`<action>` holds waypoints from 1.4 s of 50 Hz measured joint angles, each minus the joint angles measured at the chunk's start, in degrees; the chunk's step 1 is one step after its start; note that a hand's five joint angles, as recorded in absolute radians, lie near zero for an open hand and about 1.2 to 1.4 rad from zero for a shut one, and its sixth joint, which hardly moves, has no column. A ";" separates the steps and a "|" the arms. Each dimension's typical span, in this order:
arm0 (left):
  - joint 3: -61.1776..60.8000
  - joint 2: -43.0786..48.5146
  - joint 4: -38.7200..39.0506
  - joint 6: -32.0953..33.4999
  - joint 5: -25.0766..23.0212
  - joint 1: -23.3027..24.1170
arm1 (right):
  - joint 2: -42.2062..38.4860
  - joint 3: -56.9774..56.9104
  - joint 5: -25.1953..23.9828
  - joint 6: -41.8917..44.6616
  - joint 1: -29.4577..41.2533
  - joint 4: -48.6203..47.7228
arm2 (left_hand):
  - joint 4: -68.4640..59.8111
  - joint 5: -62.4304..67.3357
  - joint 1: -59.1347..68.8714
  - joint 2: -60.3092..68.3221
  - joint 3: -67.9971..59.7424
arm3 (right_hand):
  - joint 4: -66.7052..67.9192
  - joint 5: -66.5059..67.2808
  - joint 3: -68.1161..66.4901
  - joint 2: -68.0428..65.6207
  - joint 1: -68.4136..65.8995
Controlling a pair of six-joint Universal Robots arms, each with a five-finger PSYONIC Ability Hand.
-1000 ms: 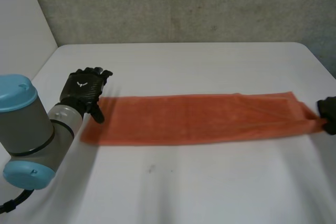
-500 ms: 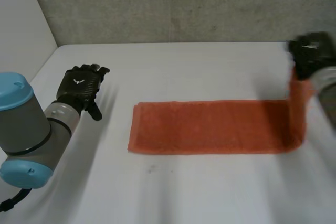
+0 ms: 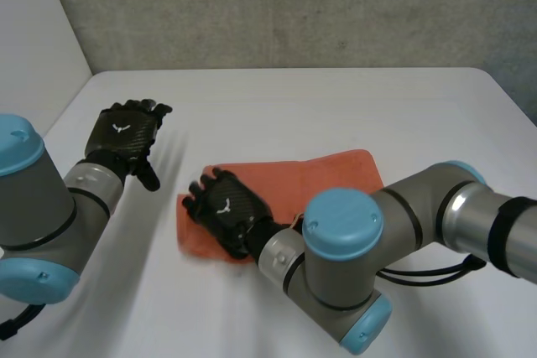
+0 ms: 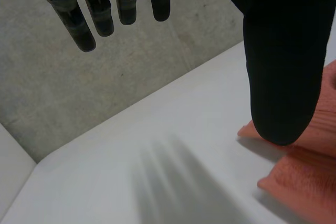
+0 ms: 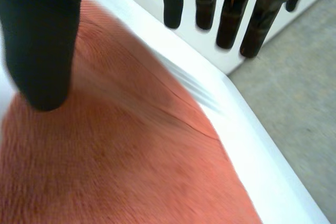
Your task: Fold the laundry
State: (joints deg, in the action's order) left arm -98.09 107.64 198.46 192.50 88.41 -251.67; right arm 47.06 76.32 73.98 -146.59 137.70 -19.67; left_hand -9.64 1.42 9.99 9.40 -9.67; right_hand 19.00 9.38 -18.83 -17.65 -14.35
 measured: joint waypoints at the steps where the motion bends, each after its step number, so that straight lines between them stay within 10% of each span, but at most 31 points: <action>1: 0.05 -0.06 0.00 -0.26 -0.03 0.40 | 0.85 0.02 1.21 0.20 -0.36 0.85 | 0.00 0.00 0.00 0.00 0.00 | -4.50 -4.13 4.65 3.68 1.94; 29: 9.25 13.74 -0.49 -4.97 0.45 17.84 | 19.57 27.12 3.80 -11.62 -29.55 4.94 | 0.00 0.00 0.00 0.00 0.00 | -5.70 -5.25 6.61 5.07 2.43; 41: 8.88 13.47 -0.69 -4.81 0.62 17.42 | 17.86 29.02 -0.12 -11.73 -33.90 1.70 | 0.00 0.00 0.00 0.00 0.00 | 47.03 44.51 -46.94 -48.46 -37.90; 48: 6.12 9.32 -0.96 -4.76 2.55 16.68 | 16.79 27.18 1.41 -10.45 -34.16 -0.04 | 0.00 0.00 0.00 0.00 0.00 | 49.11 45.57 -48.84 -49.69 -37.90; 62: -4.07 -3.03 -1.67 -4.93 6.37 7.68 | 13.04 6.66 9.28 -3.39 -11.87 2.31 | 0.00 0.00 0.00 0.00 0.00 | 49.21 46.60 -49.01 -49.70 -38.70; 70: -6.53 -6.18 -2.05 -5.52 6.16 3.16 | 2.16 -2.69 5.28 -1.86 5.07 4.08 | 0.00 0.00 0.00 0.00 0.00 | 49.22 46.87 -49.02 -49.70 -38.70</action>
State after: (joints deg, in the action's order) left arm -104.62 101.46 196.40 186.98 94.57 -248.51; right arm 49.22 73.63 79.26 -148.46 142.77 -15.59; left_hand -9.64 1.42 9.99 9.40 -9.67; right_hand 68.22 56.24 -67.85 -67.35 -53.05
